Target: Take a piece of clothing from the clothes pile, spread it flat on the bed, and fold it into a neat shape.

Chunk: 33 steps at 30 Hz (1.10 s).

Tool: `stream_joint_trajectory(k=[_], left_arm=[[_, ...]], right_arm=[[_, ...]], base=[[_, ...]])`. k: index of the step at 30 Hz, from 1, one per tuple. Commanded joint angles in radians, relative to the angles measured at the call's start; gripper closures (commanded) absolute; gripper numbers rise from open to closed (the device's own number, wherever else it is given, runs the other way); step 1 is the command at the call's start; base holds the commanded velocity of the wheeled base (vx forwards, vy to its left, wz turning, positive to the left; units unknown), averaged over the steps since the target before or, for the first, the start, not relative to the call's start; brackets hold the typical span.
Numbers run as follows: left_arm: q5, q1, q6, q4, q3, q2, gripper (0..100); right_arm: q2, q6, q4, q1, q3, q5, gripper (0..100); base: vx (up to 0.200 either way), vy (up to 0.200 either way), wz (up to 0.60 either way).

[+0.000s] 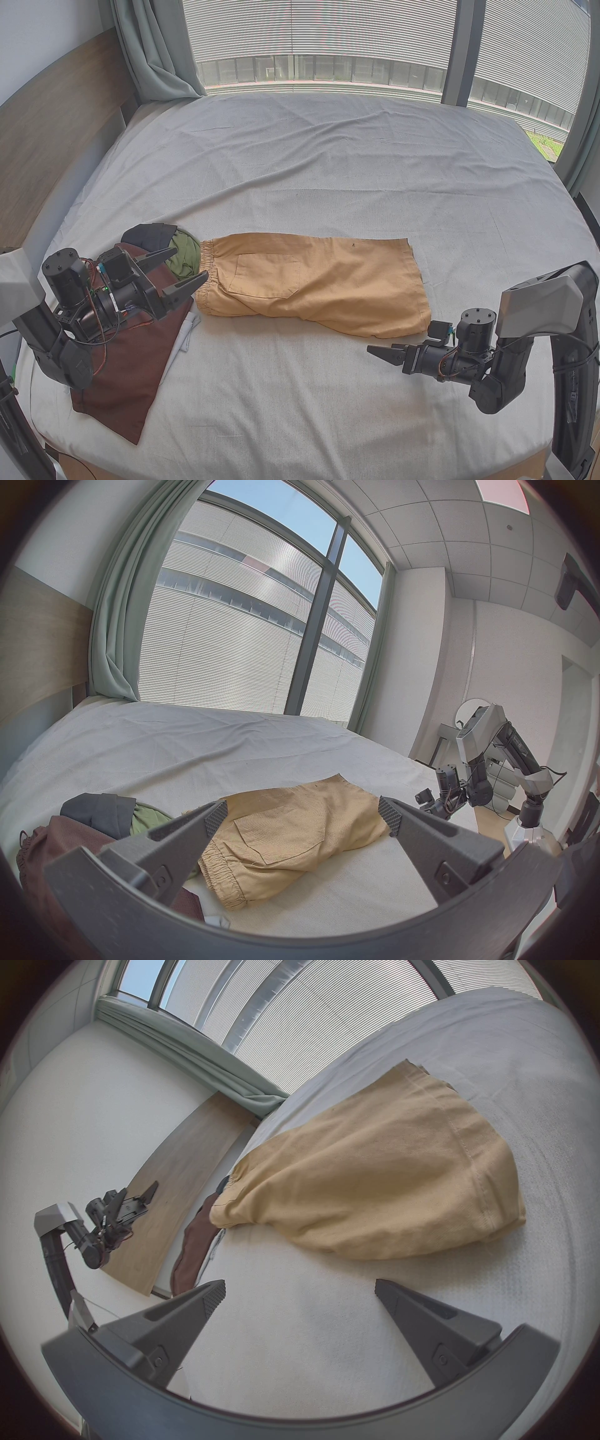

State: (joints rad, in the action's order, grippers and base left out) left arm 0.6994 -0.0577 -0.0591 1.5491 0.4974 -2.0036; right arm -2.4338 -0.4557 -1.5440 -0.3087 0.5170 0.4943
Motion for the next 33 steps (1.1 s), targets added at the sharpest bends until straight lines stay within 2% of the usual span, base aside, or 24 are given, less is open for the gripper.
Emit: stream_joint_trajectory(k=[1, 7, 15, 20, 24, 33], left_arm=[[0.000, -0.001, -0.001, 0.000, 0.000, 0.000, 0], [-0.001, -0.001, -0.001, 0.000, 0.000, 0.002, 0], [-0.003, -0.001, 0.001, 0.000, 0.001, -0.001, 0], [-0.003, -0.002, 0.002, 0.000, 0.001, -0.006, 0], [-0.004, -0.004, 0.002, 0.000, 0.001, -0.006, 0], [-0.003, -0.002, 0.002, 0.000, 0.004, -0.001, 0]], right_arm=[[-0.065, -0.023, -0.001, 0.000, 0.040, -0.031, 0], [-0.100, -0.084, -0.001, -0.006, 0.092, -0.075, 0], [-0.156, -0.101, -0.004, -0.009, 0.187, -0.140, 0], [-0.156, -0.231, -0.007, -0.020, 0.278, -0.194, 0], [-0.160, -0.265, -0.005, -0.024, 0.330, -0.261, 0], [-0.172, -0.273, -0.007, -0.038, 0.337, -0.264, 0]], base=[[0.000, 0.000, 0.00], [0.000, 0.000, 0.00], [0.000, 0.000, 0.00], [0.000, 0.000, 0.00], [0.000, 0.000, 0.00], [0.000, 0.000, 0.00]])
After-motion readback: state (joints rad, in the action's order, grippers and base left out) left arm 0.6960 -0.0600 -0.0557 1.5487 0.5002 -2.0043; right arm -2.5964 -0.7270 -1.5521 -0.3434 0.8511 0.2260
